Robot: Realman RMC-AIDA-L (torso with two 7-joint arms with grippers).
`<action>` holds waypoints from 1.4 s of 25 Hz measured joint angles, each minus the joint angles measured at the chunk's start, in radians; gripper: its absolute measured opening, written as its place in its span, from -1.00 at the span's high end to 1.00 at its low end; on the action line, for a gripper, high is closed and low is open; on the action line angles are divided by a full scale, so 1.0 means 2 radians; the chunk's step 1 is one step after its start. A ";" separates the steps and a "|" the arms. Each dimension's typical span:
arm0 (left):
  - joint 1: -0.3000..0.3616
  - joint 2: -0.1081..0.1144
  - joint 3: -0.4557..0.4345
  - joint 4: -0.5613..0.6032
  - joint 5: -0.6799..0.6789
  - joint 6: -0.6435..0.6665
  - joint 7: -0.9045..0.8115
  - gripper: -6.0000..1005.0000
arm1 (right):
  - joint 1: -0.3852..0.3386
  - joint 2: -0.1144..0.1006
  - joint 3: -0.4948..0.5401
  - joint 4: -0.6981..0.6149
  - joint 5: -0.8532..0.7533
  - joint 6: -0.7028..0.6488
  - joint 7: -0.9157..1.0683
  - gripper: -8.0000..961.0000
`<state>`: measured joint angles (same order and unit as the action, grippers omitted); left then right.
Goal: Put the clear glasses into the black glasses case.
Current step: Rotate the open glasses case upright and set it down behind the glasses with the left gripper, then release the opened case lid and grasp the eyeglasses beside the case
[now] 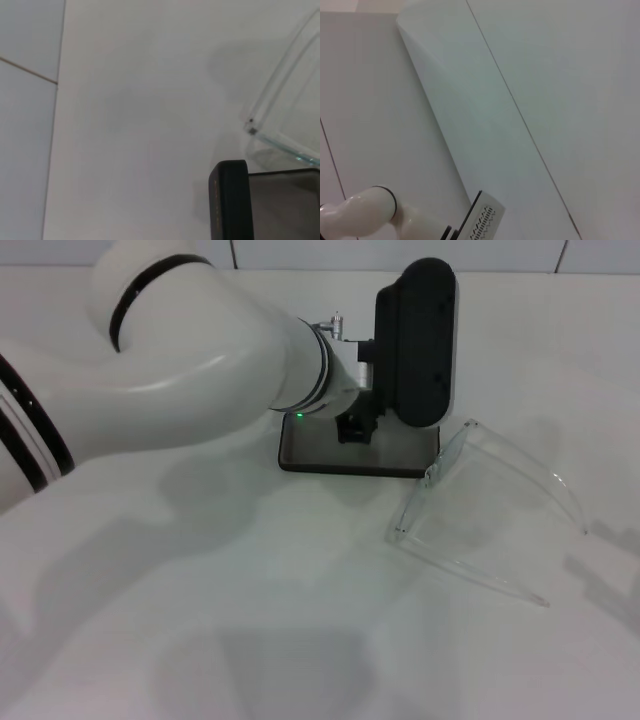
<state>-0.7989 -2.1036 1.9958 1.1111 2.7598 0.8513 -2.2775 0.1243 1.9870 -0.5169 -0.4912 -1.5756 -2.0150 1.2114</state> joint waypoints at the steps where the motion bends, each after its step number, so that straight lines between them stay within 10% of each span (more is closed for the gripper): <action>1: 0.000 0.000 0.002 0.000 0.000 0.000 -0.001 0.57 | 0.000 0.000 0.000 0.000 0.000 0.000 0.000 -0.32; 24: -0.005 0.000 0.025 0.004 0.000 -0.014 -0.030 0.57 | -0.001 0.000 0.001 0.000 -0.001 0.000 -0.001 -0.32; 35: 0.000 0.003 0.021 0.045 0.001 0.000 -0.027 0.19 | -0.001 -0.002 0.000 0.000 -0.001 0.004 -0.001 -0.32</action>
<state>-0.7995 -2.0985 2.0370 1.2006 2.7618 0.8513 -2.3317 0.1218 1.9821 -0.5168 -0.4909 -1.5784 -2.0079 1.2087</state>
